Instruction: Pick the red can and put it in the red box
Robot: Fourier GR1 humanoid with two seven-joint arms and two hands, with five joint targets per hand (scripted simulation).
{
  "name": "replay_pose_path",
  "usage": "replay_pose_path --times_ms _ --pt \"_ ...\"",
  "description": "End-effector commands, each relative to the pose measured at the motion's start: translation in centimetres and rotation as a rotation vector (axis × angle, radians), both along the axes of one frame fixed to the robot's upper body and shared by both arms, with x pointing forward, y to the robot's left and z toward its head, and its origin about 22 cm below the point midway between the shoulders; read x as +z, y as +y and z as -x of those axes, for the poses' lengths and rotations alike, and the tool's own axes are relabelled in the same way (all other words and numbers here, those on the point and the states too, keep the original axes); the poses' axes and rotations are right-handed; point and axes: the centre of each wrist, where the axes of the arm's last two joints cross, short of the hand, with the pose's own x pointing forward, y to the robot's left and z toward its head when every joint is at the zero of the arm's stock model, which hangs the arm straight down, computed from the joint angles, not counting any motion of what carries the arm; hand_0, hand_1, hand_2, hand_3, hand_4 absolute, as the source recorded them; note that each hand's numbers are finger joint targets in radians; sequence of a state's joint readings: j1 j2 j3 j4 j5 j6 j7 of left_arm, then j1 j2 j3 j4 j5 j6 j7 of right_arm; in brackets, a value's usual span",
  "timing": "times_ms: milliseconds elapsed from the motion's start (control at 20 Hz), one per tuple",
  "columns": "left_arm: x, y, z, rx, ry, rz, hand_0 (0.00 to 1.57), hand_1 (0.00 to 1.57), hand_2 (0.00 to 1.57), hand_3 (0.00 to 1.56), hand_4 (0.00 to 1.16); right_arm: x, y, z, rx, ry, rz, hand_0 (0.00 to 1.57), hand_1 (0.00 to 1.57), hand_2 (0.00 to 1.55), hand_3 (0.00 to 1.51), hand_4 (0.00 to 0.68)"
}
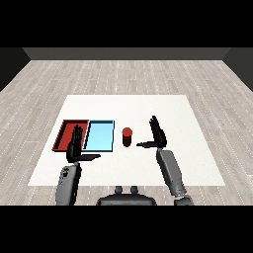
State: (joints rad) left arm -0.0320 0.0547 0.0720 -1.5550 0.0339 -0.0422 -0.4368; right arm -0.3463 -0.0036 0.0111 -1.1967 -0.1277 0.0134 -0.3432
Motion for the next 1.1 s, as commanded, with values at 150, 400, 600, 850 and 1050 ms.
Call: replay_pose_path --times_ms 150,400,600,850,1050 --pt "1.8 0.1 0.9 -0.016 0.013 0.022 0.00 0.00 0.00 0.00 0.00 -1.4 2.7 -3.2 0.021 0.035 -0.052 0.00 0.00 0.00 0.00 0.000" --pt "0.5 -1.4 -0.5 -0.004 0.000 0.023 0.00 0.00 0.00 0.00 0.00 -4.0 2.6 -0.5 0.021 0.034 -0.020 0.00 0.00 0.00 0.00 0.000" --pt "1.2 -0.2 0.4 -0.028 0.001 0.018 0.00 0.00 0.00 0.00 0.00 -4.0 3.6 -1.1 0.035 0.037 -0.053 0.00 0.00 0.00 0.00 0.000" --pt "-0.9 -0.5 -1.4 -0.028 -0.008 0.039 0.00 0.00 0.00 0.00 0.00 -4.5 6.0 -0.7 0.069 0.040 -0.088 0.00 0.00 0.00 0.00 0.000" --pt "-0.4 -0.6 -1.2 -0.022 -0.001 0.047 0.00 0.00 0.00 0.00 0.00 -5.0 5.9 -1.6 0.052 0.066 -0.058 0.00 0.00 0.00 0.00 0.000"
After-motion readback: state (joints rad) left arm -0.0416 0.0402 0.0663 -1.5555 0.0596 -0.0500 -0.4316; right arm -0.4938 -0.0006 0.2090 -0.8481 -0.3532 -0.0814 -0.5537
